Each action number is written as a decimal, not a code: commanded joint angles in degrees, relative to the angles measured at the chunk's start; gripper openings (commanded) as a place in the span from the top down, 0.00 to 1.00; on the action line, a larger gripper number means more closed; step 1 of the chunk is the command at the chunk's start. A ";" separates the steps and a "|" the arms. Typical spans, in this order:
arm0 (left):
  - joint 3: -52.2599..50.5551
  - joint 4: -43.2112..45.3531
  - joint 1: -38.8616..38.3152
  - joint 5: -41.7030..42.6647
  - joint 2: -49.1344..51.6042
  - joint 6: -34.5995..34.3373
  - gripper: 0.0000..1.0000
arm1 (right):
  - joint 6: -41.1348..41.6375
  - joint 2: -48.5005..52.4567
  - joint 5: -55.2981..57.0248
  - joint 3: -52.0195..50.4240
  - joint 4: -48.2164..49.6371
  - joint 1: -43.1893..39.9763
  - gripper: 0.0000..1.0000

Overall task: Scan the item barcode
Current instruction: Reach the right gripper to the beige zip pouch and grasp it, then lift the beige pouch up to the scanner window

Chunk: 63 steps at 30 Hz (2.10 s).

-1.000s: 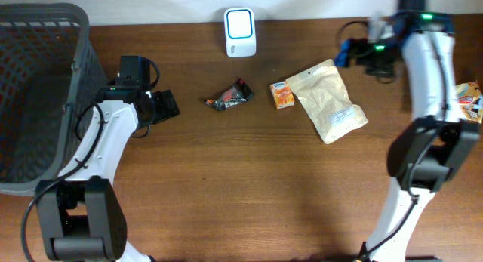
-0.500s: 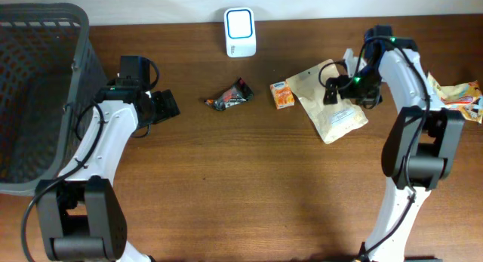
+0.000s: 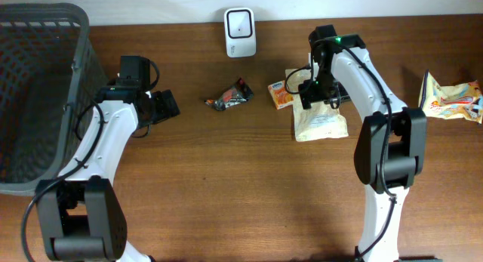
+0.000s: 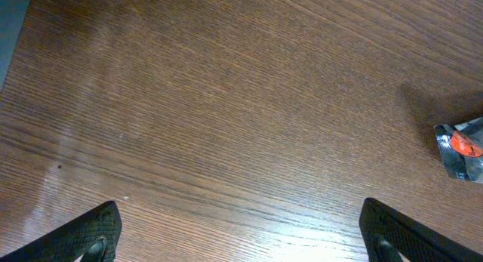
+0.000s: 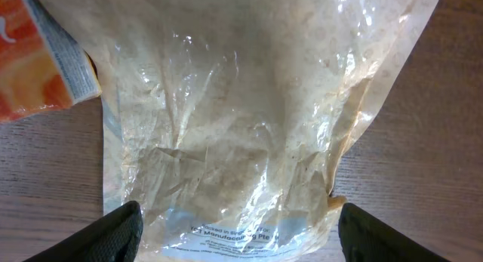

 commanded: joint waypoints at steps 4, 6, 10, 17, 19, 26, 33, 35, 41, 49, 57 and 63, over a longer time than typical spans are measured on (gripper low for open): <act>0.66 0.00 0.04 -0.66 -1.20 -0.35 0.01 | 1.44 1.25 -1.44 -3.65 2.82 0.35 0.34; 0.66 0.00 0.04 -0.66 -1.20 -0.35 0.01 | 2.47 1.38 -1.38 -6.19 6.34 0.35 0.34; 0.66 0.00 0.04 -0.66 -1.20 -0.35 0.01 | 2.47 1.38 -1.22 -12.04 11.93 0.26 0.38; 0.66 0.00 0.04 -0.66 -1.18 -0.35 0.01 | 7.43 1.46 -1.46 -14.03 14.69 0.31 0.96; 0.66 0.00 0.04 -0.66 -1.18 -0.35 0.01 | 8.28 1.09 -1.51 -11.76 14.03 0.31 0.96; 0.66 0.00 0.04 -0.66 -1.20 -0.35 0.01 | 8.22 0.50 -1.70 -5.81 7.76 0.35 0.86; 0.66 0.00 0.04 -0.66 -1.18 -0.35 0.01 | 4.04 -1.81 -13.16 2.12 3.85 0.94 0.26; 0.66 0.00 0.04 -0.66 -1.18 -0.35 0.01 | 4.07 -1.53 -13.16 0.39 5.29 1.99 0.26; 0.66 0.00 0.04 -0.66 -1.18 -0.35 0.01 | 7.76 -1.51 -10.88 -9.73 16.06 4.59 0.27; 0.66 0.00 0.04 -0.66 -1.20 -0.35 0.01 | 10.23 -0.57 -2.16 -18.25 25.31 4.57 0.56; 0.66 0.00 0.04 -0.66 -1.18 -0.35 0.01 | 13.03 -0.92 -1.66 -18.01 25.05 4.57 0.96; 0.66 0.00 0.04 -0.66 -1.18 -0.35 0.01 | 13.00 -1.14 -4.48 -10.25 20.04 4.57 0.96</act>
